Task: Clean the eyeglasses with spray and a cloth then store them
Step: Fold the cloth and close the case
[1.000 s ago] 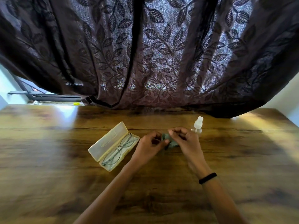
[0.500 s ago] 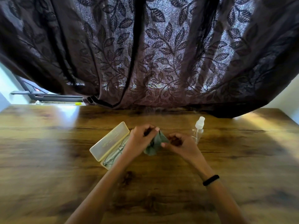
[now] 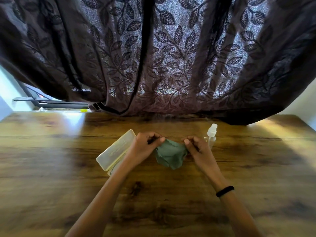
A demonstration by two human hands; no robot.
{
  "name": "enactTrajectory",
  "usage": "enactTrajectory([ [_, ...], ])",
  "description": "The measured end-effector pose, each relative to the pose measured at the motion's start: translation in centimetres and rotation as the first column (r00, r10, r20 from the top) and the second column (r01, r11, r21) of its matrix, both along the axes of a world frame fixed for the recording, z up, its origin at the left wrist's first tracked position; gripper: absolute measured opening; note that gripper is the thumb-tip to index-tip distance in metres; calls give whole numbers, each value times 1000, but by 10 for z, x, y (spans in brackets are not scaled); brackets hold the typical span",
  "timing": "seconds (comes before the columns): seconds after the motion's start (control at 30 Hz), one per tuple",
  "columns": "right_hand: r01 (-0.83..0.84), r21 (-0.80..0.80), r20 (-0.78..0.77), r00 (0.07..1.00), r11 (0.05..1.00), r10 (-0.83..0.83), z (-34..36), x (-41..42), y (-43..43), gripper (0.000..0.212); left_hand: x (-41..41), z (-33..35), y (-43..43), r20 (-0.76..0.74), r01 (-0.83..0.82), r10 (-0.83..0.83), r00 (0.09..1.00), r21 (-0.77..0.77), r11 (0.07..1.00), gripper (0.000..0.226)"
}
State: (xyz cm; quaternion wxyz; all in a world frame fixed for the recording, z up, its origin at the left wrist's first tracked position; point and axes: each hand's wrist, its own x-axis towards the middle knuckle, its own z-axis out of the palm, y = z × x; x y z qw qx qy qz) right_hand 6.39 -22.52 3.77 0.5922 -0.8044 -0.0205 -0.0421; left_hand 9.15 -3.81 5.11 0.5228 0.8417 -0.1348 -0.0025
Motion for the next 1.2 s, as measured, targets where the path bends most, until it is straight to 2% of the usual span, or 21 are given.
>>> enactTrajectory([
  [0.13, -46, -227, 51, 997, 973, 59, -1, -3, 6, 32, 0, -3, -2, 31, -25, 27, 999, -62, 998, 6],
  [0.2, 1, -238, 102, 994, 971, 24, -1, -3, 5, 29, 2, -5, 1, 45, -34, 35, 998, -20, 999, 6],
  [0.27, 57, -211, 136, 990, 976, -29, 2, -3, 3, 20, 2, -7, 5, 43, -41, 40, 998, 23, 999, 8],
  [0.33, 84, -160, 158, 986, 984, -58, 6, -3, -1, 15, 4, -8, 10, 18, -48, 48, 999, 3, 999, 17],
  [0.5, 130, -40, 153, 981, 991, -123, 10, -1, -6, 11, 9, -5, 18, -7, -55, 55, 998, 43, 998, 18],
  [0.63, 98, 67, 115, 988, 993, -105, 14, 2, -7, 8, 10, 3, 19, -58, -124, 122, 991, -39, 992, 3],
  [0.7, 15, -10, 109, 994, 1000, -14, 18, 2, -8, 23, 9, 7, 20, -92, -121, 112, 989, -95, 988, 8],
  [0.77, -53, -162, 110, 991, 985, 71, 20, 1, -8, 39, 8, 11, 22, -147, -122, 99, 984, -156, 980, 13],
  [0.87, -82, -289, 168, 977, 954, 134, 18, 0, -7, 41, 6, 13, 23, -197, -137, 95, 976, -210, 968, 18],
  [1.0, -51, -203, 205, 974, 978, 93, 21, -1, -5, 23, 6, 15, 23, -175, -139, 106, 979, -189, 972, 21],
  [1.2, 4, -78, 131, 991, 997, 6, 24, 1, -8, 14, 5, 19, 23, -153, -90, 61, 986, -189, 978, 18],
])
